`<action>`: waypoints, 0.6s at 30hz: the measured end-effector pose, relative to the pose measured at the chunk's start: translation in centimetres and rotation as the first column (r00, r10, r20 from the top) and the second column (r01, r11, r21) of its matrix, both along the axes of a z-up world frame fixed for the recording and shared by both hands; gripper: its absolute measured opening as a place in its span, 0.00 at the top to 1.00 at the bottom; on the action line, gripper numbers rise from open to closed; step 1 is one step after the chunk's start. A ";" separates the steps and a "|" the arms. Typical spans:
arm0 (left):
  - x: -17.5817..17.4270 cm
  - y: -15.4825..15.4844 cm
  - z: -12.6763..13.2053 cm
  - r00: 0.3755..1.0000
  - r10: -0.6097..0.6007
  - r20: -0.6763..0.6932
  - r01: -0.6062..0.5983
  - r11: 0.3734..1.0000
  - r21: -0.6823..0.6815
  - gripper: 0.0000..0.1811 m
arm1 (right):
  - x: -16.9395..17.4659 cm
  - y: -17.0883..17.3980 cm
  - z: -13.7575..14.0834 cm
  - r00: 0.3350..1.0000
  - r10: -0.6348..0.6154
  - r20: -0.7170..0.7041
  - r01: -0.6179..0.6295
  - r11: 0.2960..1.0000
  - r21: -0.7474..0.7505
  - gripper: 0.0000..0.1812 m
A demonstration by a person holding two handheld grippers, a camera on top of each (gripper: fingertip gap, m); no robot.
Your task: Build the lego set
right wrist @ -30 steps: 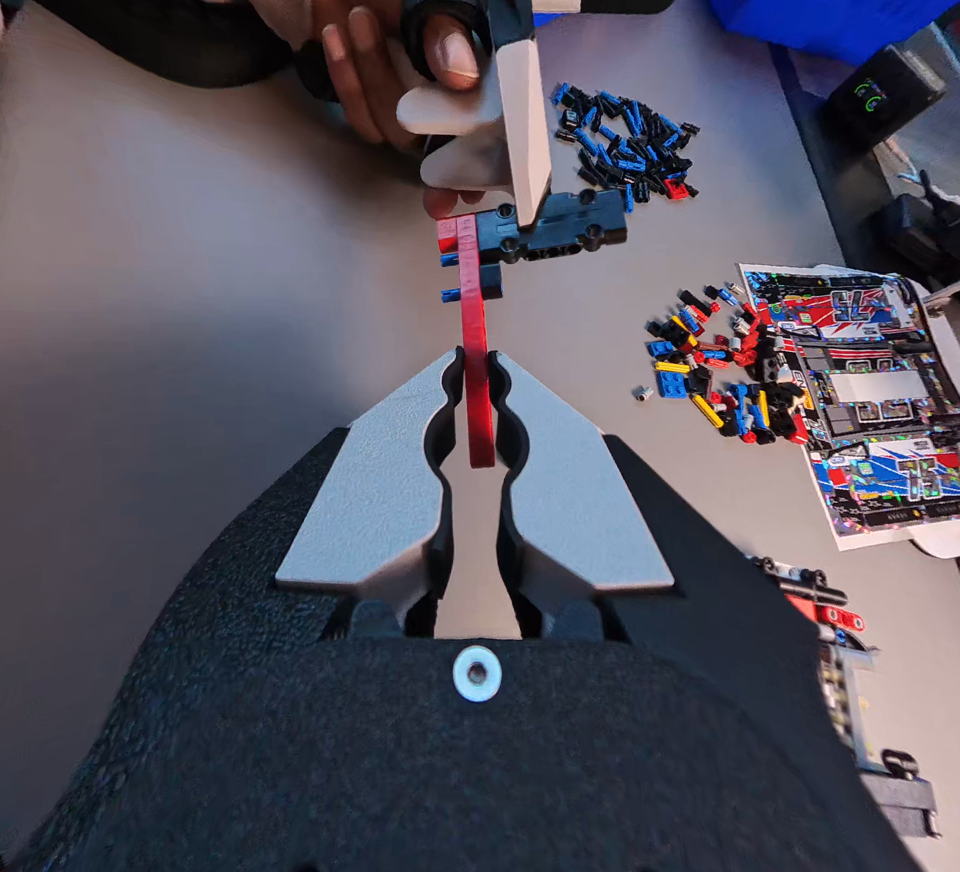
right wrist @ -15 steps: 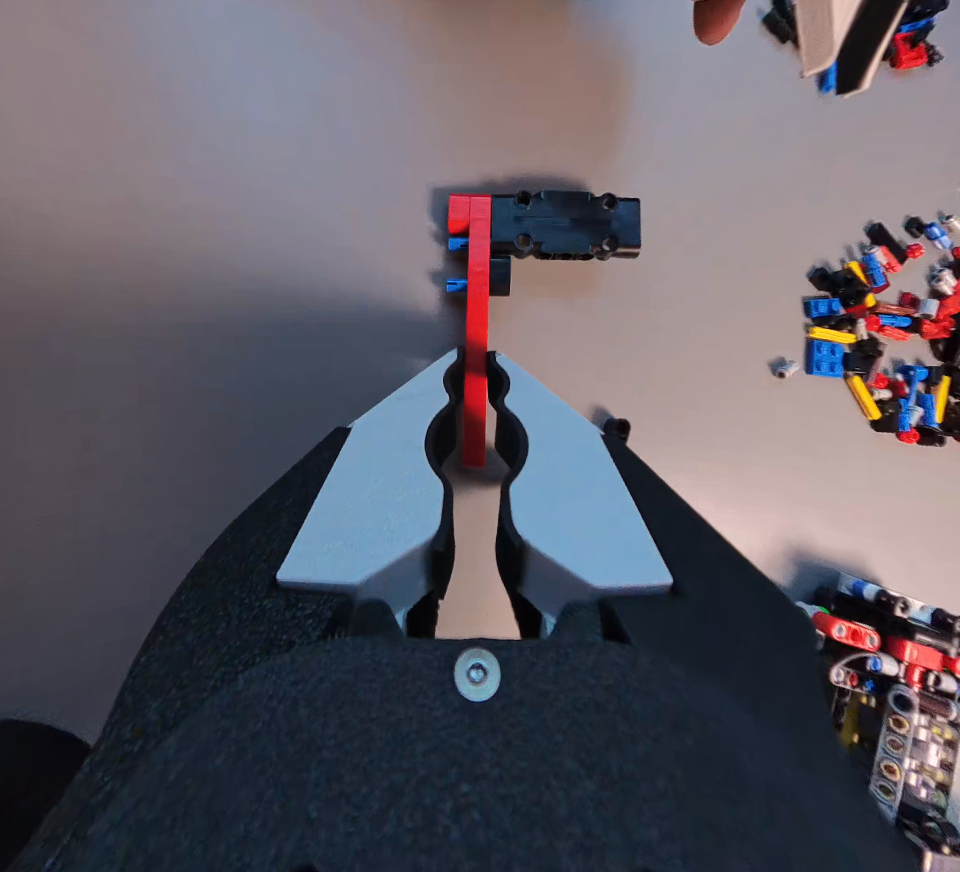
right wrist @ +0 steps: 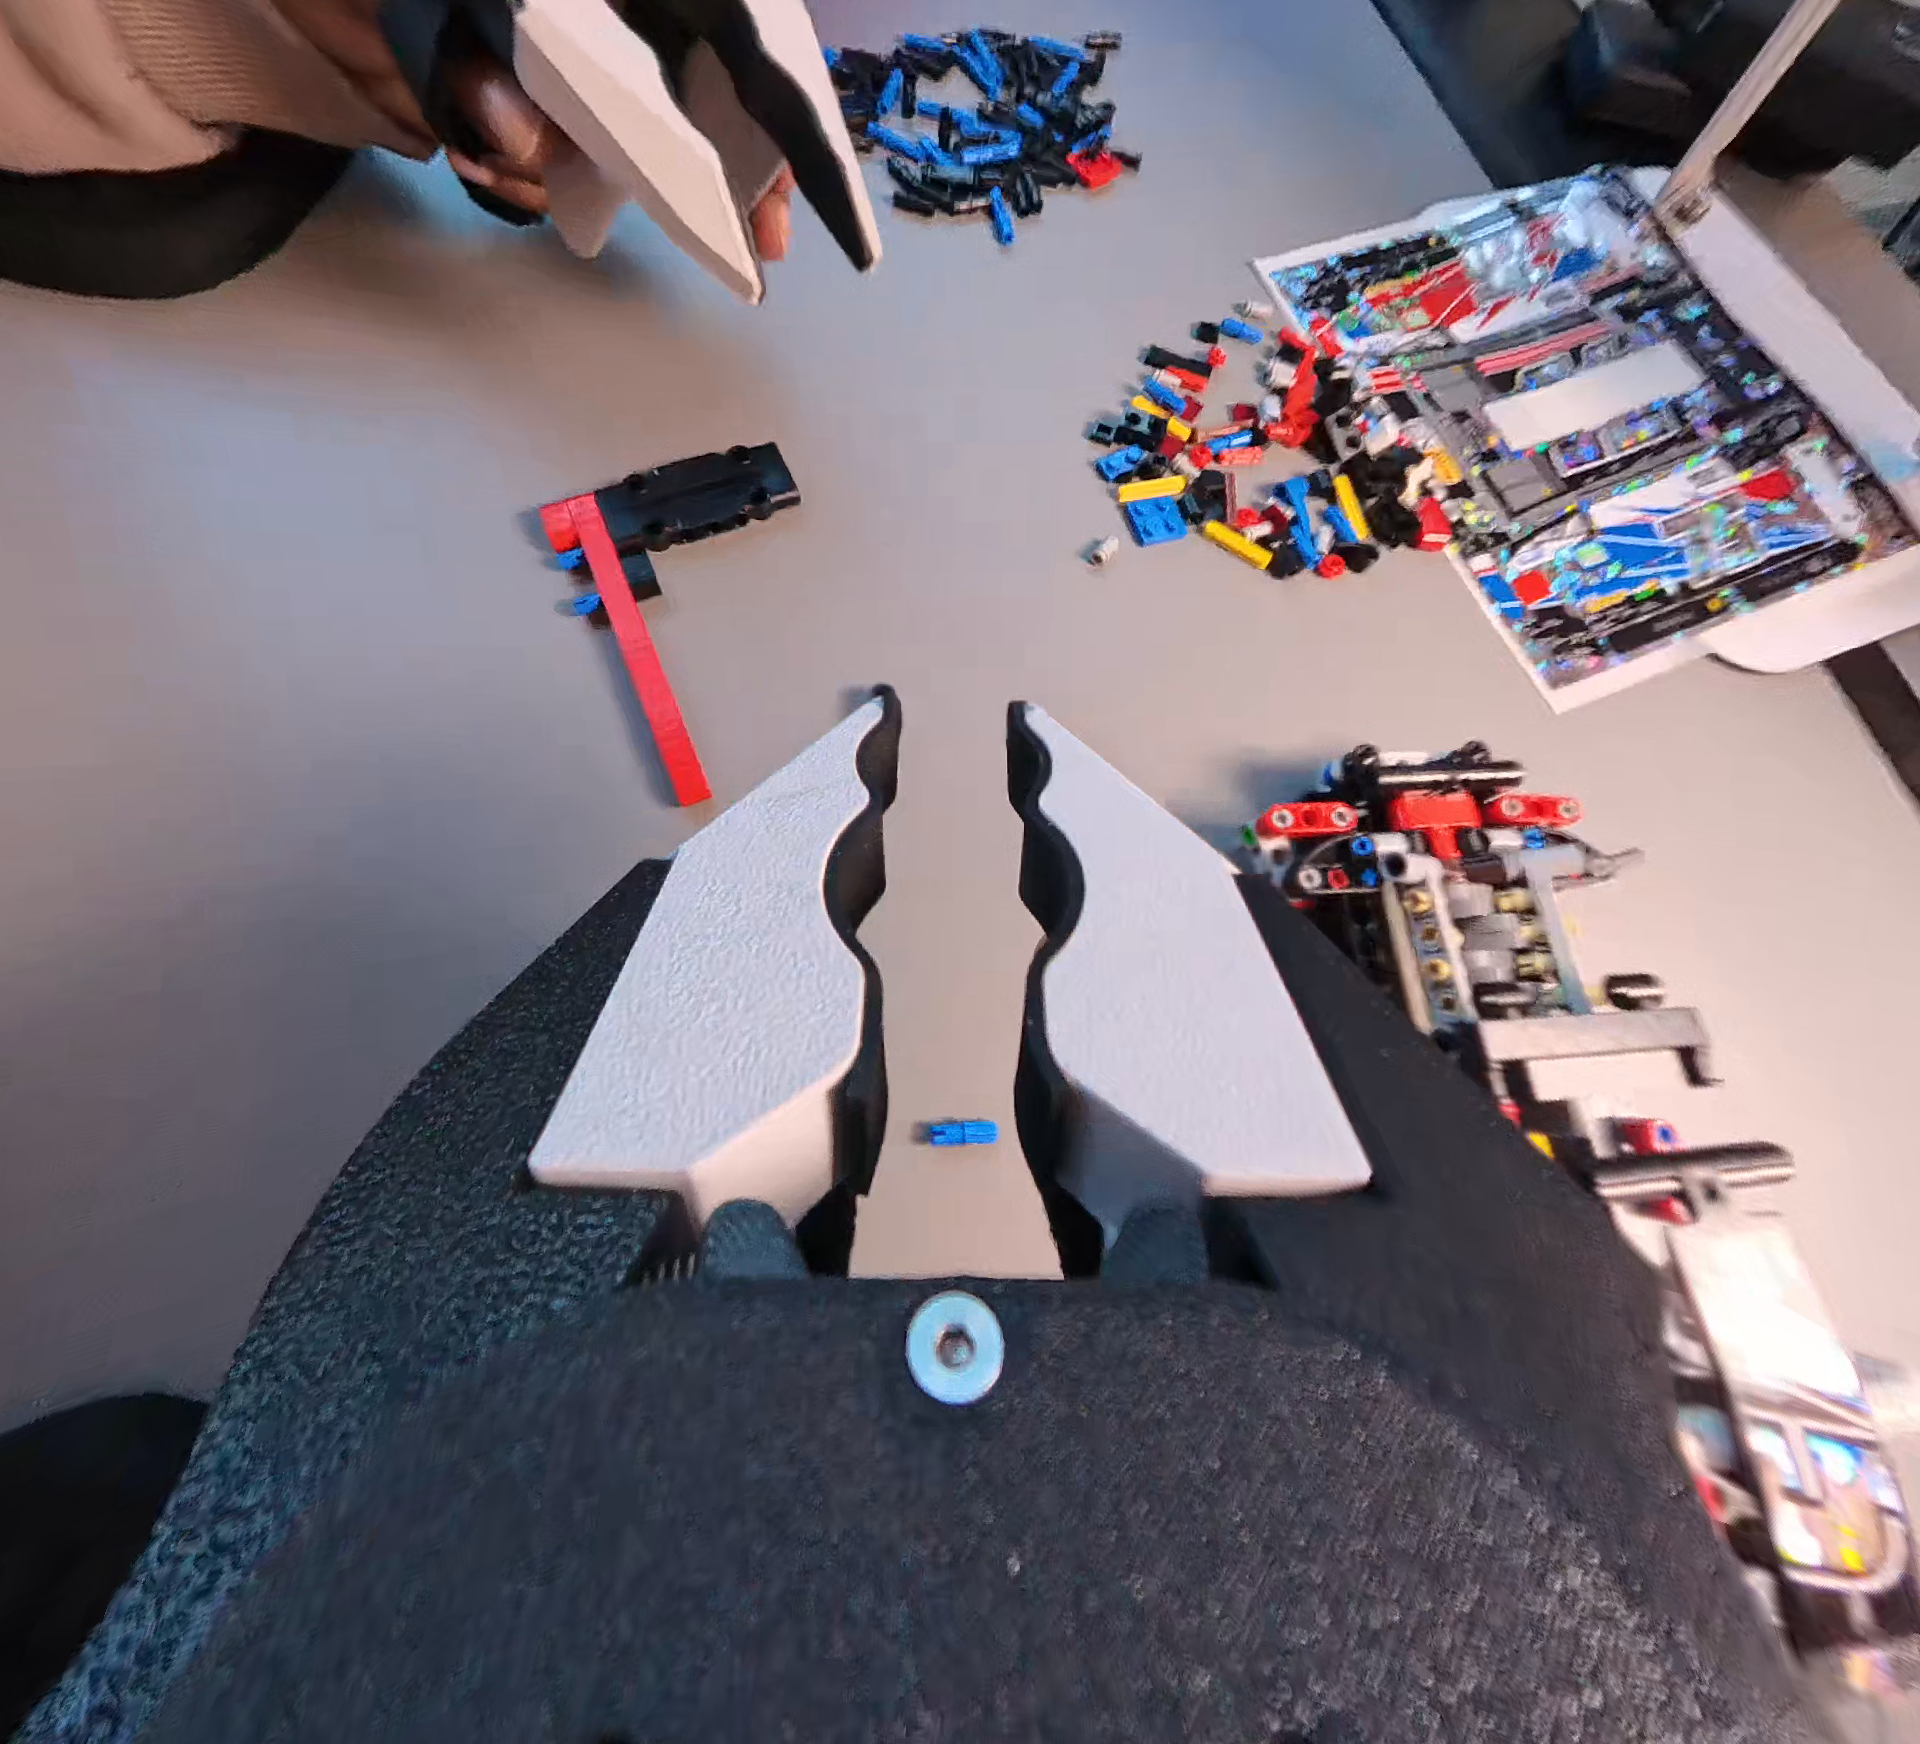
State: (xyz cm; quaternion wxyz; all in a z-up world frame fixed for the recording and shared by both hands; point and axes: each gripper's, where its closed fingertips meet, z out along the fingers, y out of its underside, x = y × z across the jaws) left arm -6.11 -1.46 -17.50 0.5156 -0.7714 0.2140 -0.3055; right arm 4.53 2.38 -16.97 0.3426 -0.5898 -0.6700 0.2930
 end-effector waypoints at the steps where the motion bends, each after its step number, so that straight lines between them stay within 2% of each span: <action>1: 0.1 0.0 -0.1 1.000 -0.005 -0.027 0.005 1.000 0.022 0.83 | -0.2 -0.3 -1.1 1.000 0.003 0.028 -0.003 1.000 -0.014 0.89; 4: 0.7 -0.2 -0.2 0.995 -0.018 -0.098 0.026 0.997 0.079 0.83 | -1.4 -1.1 -4.3 0.993 0.013 0.116 -0.011 1.000 -0.022 0.89; 9: 1.4 -0.6 -0.5 0.986 -0.044 -0.160 0.063 0.991 0.116 0.81 | -3.1 -1.8 -7.0 0.969 0.038 0.245 -0.041 0.999 0.007 0.90; 11: 1.4 -0.6 -0.5 0.985 -0.043 -0.170 0.064 0.990 0.123 0.79 | -3.2 -1.5 -7.1 0.961 0.029 0.276 -0.047 0.997 0.057 0.97; 14: 1.4 -0.5 -0.6 0.981 -0.035 -0.190 0.061 0.990 0.129 0.77 | -3.2 -1.9 -6.8 0.959 0.060 0.276 -0.094 0.989 0.114 0.97; 18: 1.7 -0.7 -1.0 0.975 -0.047 -0.217 0.073 0.991 0.115 0.77 | -3.0 -3.2 -5.2 0.968 0.141 0.209 -0.196 0.943 0.270 0.97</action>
